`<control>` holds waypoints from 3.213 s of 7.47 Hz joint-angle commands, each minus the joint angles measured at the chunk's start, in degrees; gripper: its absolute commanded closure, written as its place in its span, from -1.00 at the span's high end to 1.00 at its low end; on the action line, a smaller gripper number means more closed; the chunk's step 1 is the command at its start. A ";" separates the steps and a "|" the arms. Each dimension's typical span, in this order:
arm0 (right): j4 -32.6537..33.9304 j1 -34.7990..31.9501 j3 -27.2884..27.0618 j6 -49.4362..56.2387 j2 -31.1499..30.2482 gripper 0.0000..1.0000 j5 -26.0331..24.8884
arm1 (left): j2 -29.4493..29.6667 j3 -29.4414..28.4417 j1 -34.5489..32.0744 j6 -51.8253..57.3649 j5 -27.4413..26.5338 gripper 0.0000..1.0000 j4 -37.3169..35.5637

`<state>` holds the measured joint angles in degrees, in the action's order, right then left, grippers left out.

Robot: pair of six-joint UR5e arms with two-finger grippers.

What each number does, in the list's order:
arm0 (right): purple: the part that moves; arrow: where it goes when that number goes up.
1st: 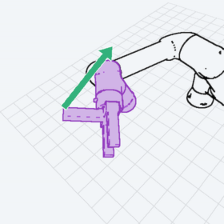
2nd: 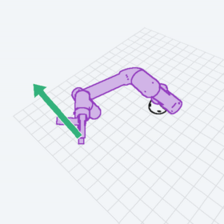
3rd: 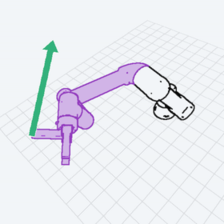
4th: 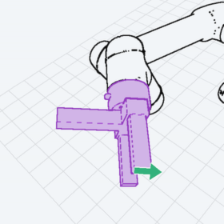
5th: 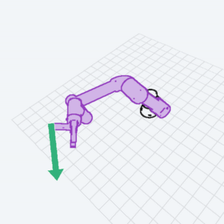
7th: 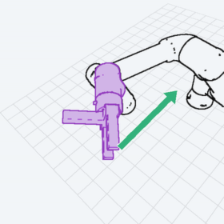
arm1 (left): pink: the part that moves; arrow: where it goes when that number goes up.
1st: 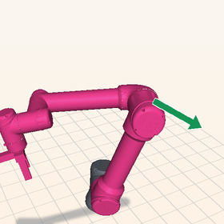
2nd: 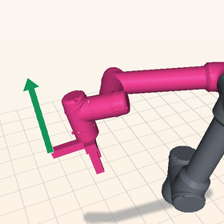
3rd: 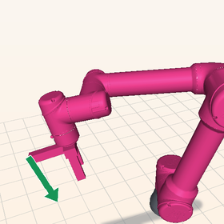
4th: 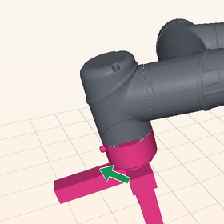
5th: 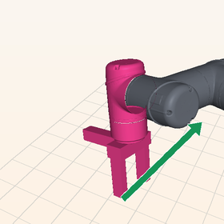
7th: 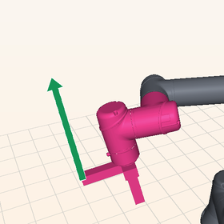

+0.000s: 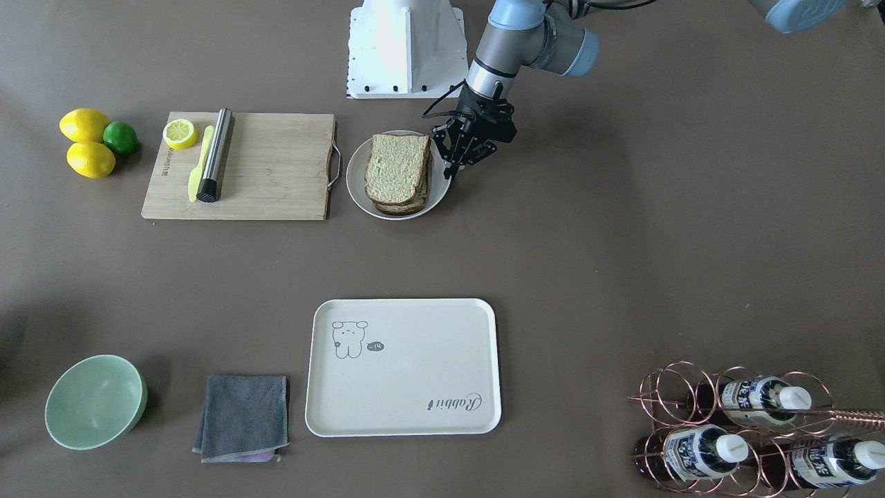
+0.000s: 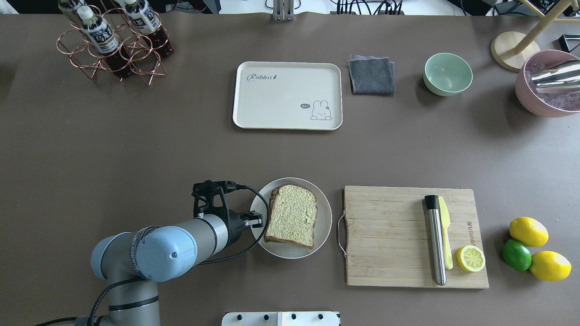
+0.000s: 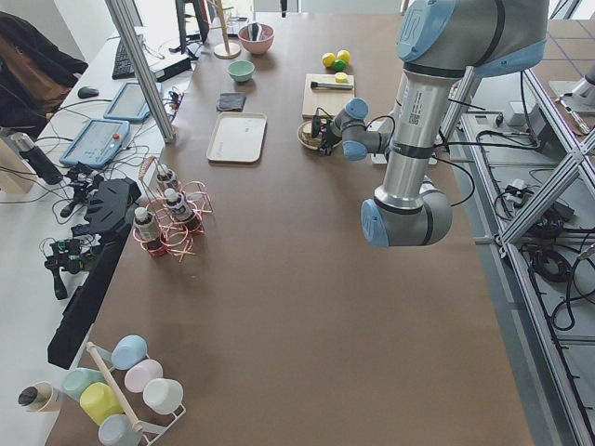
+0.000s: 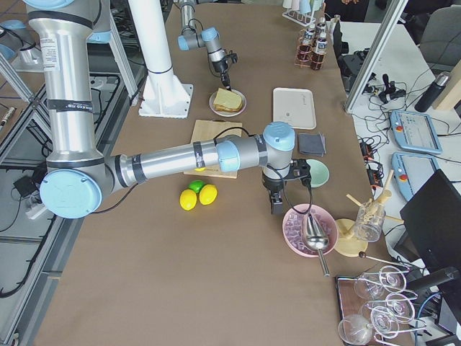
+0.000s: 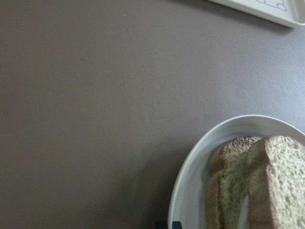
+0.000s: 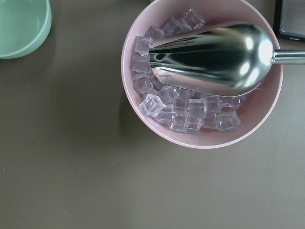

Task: Make sandwich and place on tray
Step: 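Slide the white plate with the left gripper onto the cream tray, then open the left gripper and release the plate on the tray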

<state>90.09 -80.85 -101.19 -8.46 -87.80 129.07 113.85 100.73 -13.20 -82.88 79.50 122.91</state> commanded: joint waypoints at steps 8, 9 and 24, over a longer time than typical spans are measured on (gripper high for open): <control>-0.09 -0.01 -0.06 -0.59 0.61 0.98 -0.13 | 6.03 0.08 -7.19 -13.08 6.20 -1.00 -1.01; -0.09 -0.01 -0.06 -0.68 0.61 0.98 -0.13 | 6.64 -0.53 -7.63 -16.75 5.85 -1.00 -1.97; 0.00 0.16 0.29 -2.97 1.40 0.98 0.04 | 25.45 -36.13 -20.55 -20.57 5.40 -1.00 5.05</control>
<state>90.09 -80.68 -100.89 -11.41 -86.40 129.11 139.32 65.18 -34.02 -104.03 84.93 127.54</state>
